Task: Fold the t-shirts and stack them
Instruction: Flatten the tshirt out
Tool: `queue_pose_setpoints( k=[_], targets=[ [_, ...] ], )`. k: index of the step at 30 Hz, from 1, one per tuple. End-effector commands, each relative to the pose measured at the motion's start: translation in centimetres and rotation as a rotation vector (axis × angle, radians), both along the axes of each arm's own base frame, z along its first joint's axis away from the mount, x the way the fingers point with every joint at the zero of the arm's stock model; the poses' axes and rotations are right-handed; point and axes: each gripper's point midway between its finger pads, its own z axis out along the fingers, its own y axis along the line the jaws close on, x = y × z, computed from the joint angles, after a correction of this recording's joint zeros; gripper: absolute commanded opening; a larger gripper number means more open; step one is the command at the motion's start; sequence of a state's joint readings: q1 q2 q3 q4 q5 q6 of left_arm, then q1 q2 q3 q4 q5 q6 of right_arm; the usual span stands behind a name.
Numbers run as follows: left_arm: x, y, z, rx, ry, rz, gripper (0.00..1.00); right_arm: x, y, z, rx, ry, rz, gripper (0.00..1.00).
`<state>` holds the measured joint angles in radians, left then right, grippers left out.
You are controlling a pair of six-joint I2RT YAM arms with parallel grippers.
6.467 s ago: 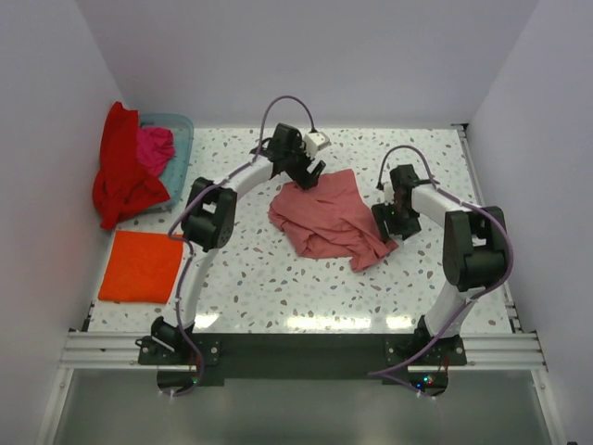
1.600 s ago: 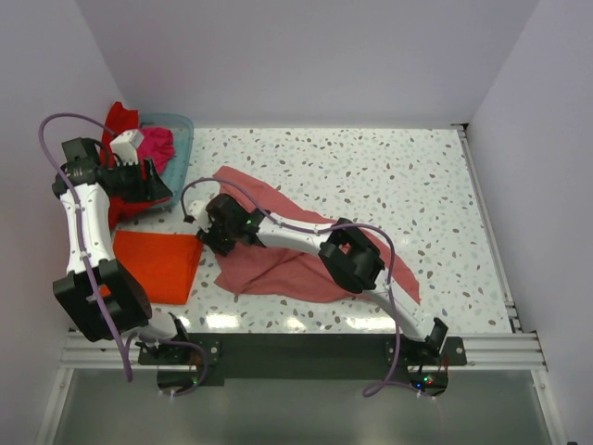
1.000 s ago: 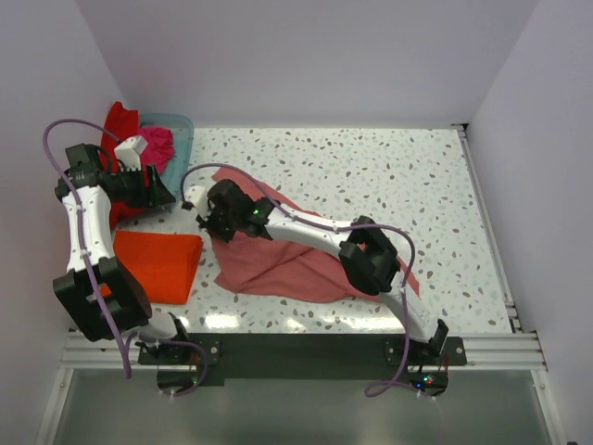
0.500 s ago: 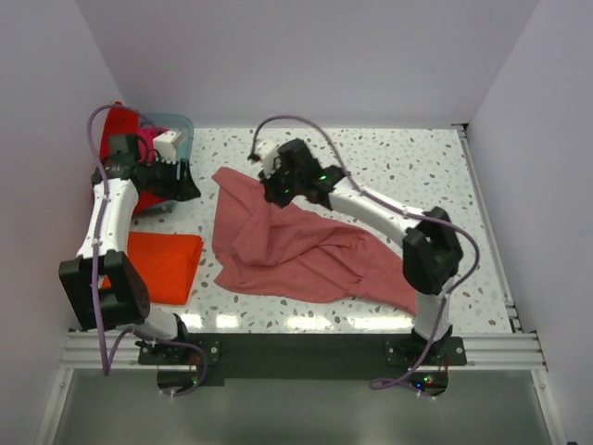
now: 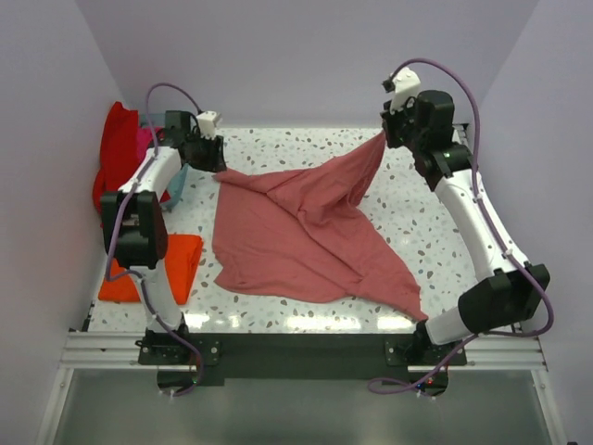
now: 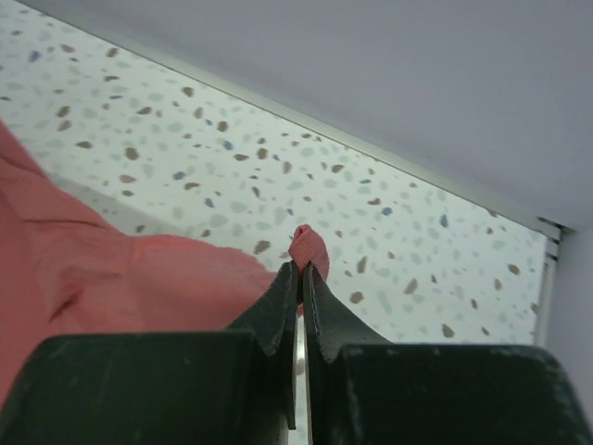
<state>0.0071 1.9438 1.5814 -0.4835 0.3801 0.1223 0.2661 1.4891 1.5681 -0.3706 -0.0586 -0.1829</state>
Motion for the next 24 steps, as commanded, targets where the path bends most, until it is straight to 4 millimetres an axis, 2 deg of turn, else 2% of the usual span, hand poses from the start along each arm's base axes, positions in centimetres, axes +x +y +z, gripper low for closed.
queue_pose_setpoints(
  k=[1,4,9,10,12,16,18,21,22,24],
  targets=[
    [3.1,-0.5,1.2,0.012,-0.073,0.046,0.51,1.2,-6.3,0.5,-0.121,-0.058,-0.165,0.0],
    [1.7,-0.8,-1.2,0.031,-0.008,0.02,0.48,2.2,-8.2,-0.6,-0.182,-0.059,-0.219,0.0],
    [-1.1,-0.7,-3.1,0.067,0.03,-0.009,0.48,3.7,-10.7,-3.5,-0.311,-0.027,-0.325,0.0],
    [-2.2,-0.9,-3.8,0.071,0.05,-0.035,0.48,4.1,-11.7,-4.1,-0.336,-0.013,-0.362,0.0],
    [-3.1,-1.0,-4.4,0.084,0.068,-0.049,0.48,4.4,-12.2,-3.9,-0.348,-0.021,-0.383,0.0],
    [-5.6,-1.1,-6.5,0.104,0.138,-0.071,0.47,4.7,-12.0,-4.0,-0.351,0.003,-0.365,0.0],
    [-6.8,-1.5,-7.4,0.12,0.177,-0.094,0.46,4.3,-11.5,-4.9,-0.358,0.04,-0.325,0.0],
    [-9.5,-1.0,-9.0,0.183,0.247,-0.106,0.45,3.3,-11.4,-6.4,-0.382,0.103,-0.288,0.0],
    [-11.0,-0.3,-9.7,0.225,0.286,-0.103,0.44,3.0,-11.3,-6.7,-0.39,0.118,-0.278,0.0],
    [-12.7,0.5,-10.2,0.265,0.327,-0.105,0.4,2.1,-11.0,-7.2,-0.406,0.149,-0.233,0.0]
  ],
)
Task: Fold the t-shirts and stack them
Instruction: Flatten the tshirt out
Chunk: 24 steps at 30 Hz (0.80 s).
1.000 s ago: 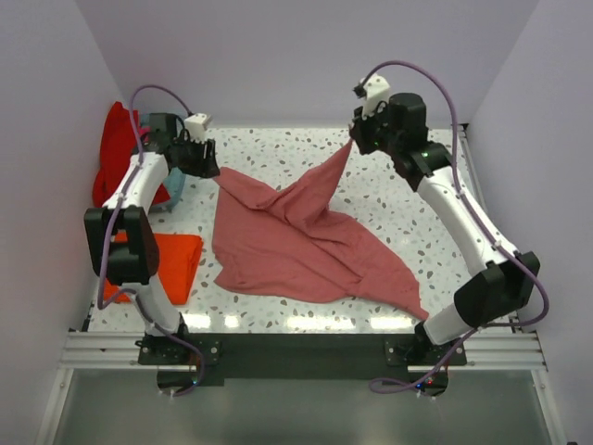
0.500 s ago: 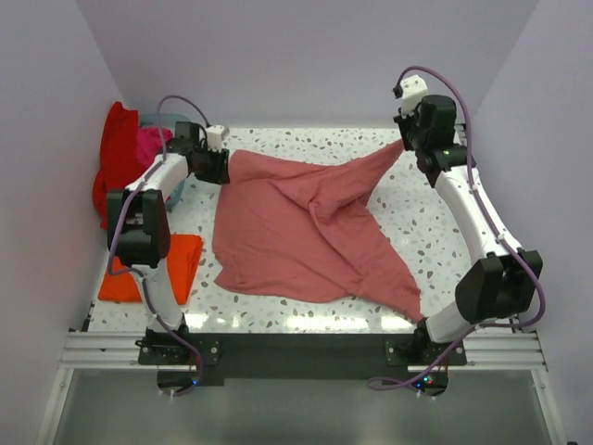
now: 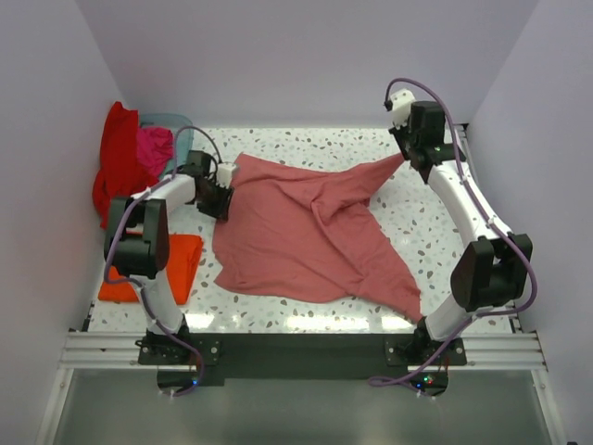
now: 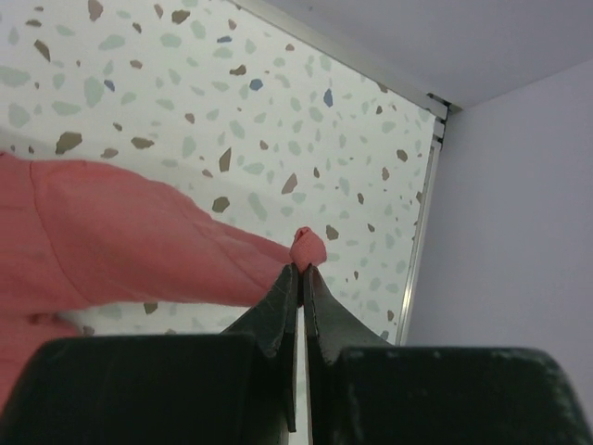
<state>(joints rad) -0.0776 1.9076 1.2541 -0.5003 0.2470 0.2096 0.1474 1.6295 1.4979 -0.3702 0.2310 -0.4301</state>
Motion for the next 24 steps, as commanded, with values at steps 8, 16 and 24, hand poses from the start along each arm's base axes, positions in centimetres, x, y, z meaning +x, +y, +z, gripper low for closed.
queue_pose_setpoints(
  k=[8,16,24],
  targets=[
    [-4.1,0.9,6.2,0.084,-0.09,-0.149,0.41,-5.9,3.1,-0.9,0.062,0.175,0.244,0.0],
    [14.1,-3.5,14.0,-0.122,-0.42,-0.016,0.57,-5.2,3.4,-2.2,0.096,0.194,0.23,0.0],
    [23.2,-5.2,12.1,-0.187,-0.54,0.033,0.59,-3.5,3.0,-1.7,0.113,0.155,0.193,0.0]
  ],
)
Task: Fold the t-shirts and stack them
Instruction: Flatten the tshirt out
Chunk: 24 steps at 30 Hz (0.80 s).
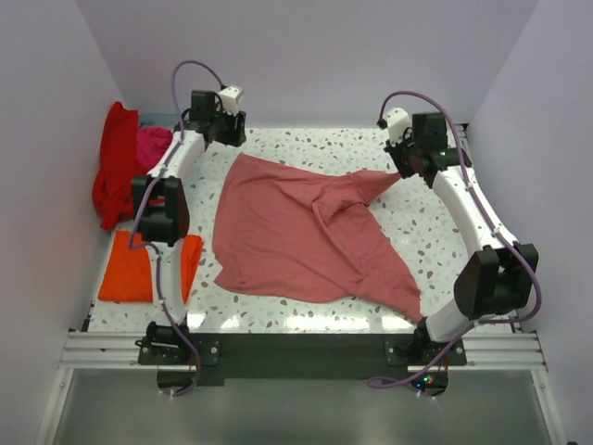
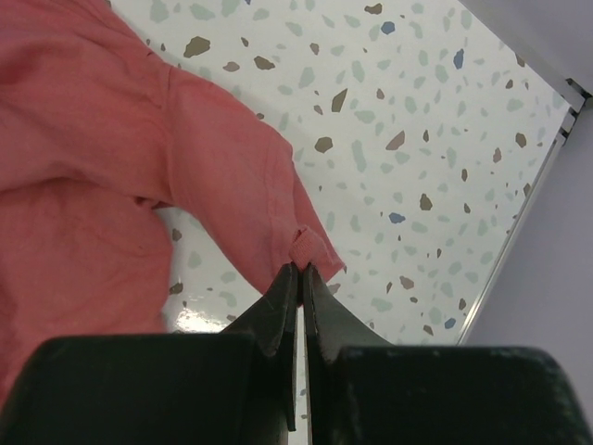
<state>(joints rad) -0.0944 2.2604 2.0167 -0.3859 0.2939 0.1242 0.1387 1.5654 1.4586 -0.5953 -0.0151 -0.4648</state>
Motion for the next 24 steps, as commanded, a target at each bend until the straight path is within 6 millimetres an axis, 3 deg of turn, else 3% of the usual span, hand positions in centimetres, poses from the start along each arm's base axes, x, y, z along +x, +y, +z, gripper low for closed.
queue_pose_setpoints(
  k=[1,6,12,24],
  targets=[
    [2.7,-1.5,-0.1,-0.048,-0.062,0.003,0.6,1.6,-0.1,1.6,0.034,-0.059,-0.027,0.0],
    [3.4,-1.1,-4.1,-0.009,-0.037,0.013,0.62,1.9,0.1,1.0,0.046,-0.037,-0.035,0.0],
    [2.5,-0.4,-8.4,0.041,0.031,0.012,0.63,2.2,0.0,0.7,0.041,-0.034,-0.042,0.0],
    [2.5,-0.5,-11.9,0.05,0.096,0.002,0.64,2.9,-0.5,0.0,0.024,-0.03,-0.052,0.0]
  ],
)
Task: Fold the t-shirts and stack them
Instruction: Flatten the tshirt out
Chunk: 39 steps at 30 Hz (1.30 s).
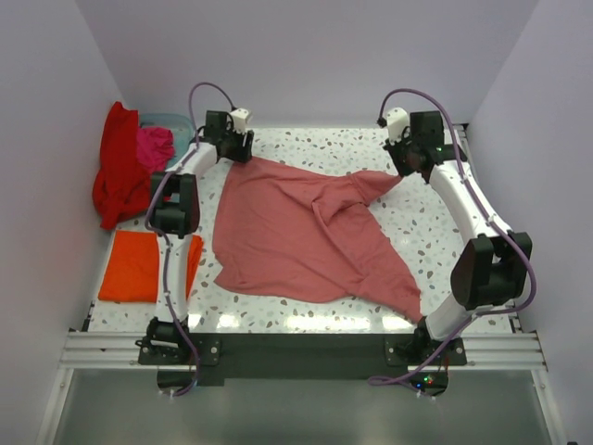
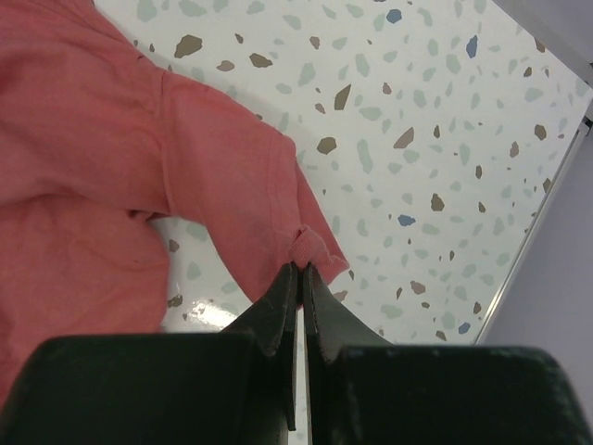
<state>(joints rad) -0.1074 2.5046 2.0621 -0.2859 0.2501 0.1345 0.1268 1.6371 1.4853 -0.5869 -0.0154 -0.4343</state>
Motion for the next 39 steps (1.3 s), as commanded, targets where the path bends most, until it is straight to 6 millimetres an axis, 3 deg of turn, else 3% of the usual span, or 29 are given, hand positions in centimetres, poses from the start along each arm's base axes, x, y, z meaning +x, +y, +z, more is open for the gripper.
queue_pose_setpoints(
  k=[1,2,8,9,10,13,14,16,17,19,20,22,24,25,28,29,31,33,35,38,39],
  targets=[
    [0.2,-0.3,-0.7,0.002,0.013,-0.016,0.63,1.9,-0.4,1.8,0.003,-0.075,-0.022,0.0],
    [0.0,-0.4,-0.8,0.0,0.021,-0.017,0.61,2.0,-0.4,1.7,0.004,-0.076,-0.022,0.0],
    [-2.2,-1.5,-1.5,-0.041,0.12,-0.074,0.17,3.2,-0.8,2.3,0.014,-0.096,-0.039,0.0],
    [-2.2,-1.5,-0.7,-0.045,0.108,-0.085,0.06,3.4,-0.9,2.6,0.018,-0.107,-0.047,0.0],
    [-2.1,-1.3,0.0,-0.045,0.091,-0.084,0.01,3.7,-1.1,3.0,0.022,-0.118,-0.052,0.0],
    [-0.4,-0.5,5.5,-0.068,-0.038,-0.077,0.0,4.6,-1.9,4.5,0.019,-0.172,-0.101,0.0],
    [0.6,-0.4,9.6,-0.079,-0.13,-0.082,0.0,5.0,-2.6,5.5,0.016,-0.205,-0.121,0.0],
    [1.5,0.3,14.5,-0.088,-0.238,-0.077,0.0,5.8,-3.7,7.5,0.015,-0.274,-0.17,0.0],
    [1.6,0.4,18.8,-0.102,-0.329,-0.079,0.0,6.2,-4.6,9.5,0.019,-0.324,-0.2,0.0],
    [1.2,0.5,22.9,-0.123,-0.414,-0.094,0.0,6.7,-5.6,12.3,0.034,-0.402,-0.246,0.0],
    [0.5,0.3,27.0,-0.15,-0.494,-0.105,0.0,6.8,-6.1,14.5,0.043,-0.456,-0.264,0.0],
    [-0.8,0.4,31.6,-0.171,-0.578,-0.111,0.0,6.5,-6.5,18.0,0.058,-0.548,-0.286,0.0],
    [-2.0,0.5,34.9,-0.202,-0.645,-0.11,0.0,6.0,-7.2,21.7,0.058,-0.652,-0.321,0.0],
    [-3.3,0.4,37.7,-0.215,-0.707,-0.117,0.0,5.0,-7.5,24.4,0.056,-0.715,-0.33,0.0],
    [-5.4,0.9,41.0,-0.227,-0.792,-0.1,0.0,2.8,-9.1,29.2,0.014,-0.85,-0.39,0.0],
    [-7.1,1.1,43.9,-0.226,-0.856,-0.097,0.0,1.1,-9.9,32.0,0.004,-0.927,-0.425,0.0],
    [-9.7,1.7,46.6,-0.229,-0.911,-0.084,0.0,-0.9,-10.7,34.6,-0.038,-0.998,-0.447,0.0],
    [-11.7,2.0,48.7,-0.226,-0.966,-0.078,0.0,-4.2,-11.3,38.1,-0.051,-1.092,-0.474,0.0],
    [-15.0,2.4,50.8,-0.198,-1.039,-0.081,0.0,-7.8,-11.7,41.1,-0.07,-1.175,-0.484,0.0],
    [-19.8,2.7,52.8,-0.156,-1.136,-0.093,0.0,-11.7,-12.3,43.5,-0.097,-1.244,-0.51,0.0],
    [-21.1,2.8,53.2,-0.152,-1.155,-0.093,0.0,-14.3,-12.4,44.9,-0.091,-1.29,-0.521,0.0]
  ],
)
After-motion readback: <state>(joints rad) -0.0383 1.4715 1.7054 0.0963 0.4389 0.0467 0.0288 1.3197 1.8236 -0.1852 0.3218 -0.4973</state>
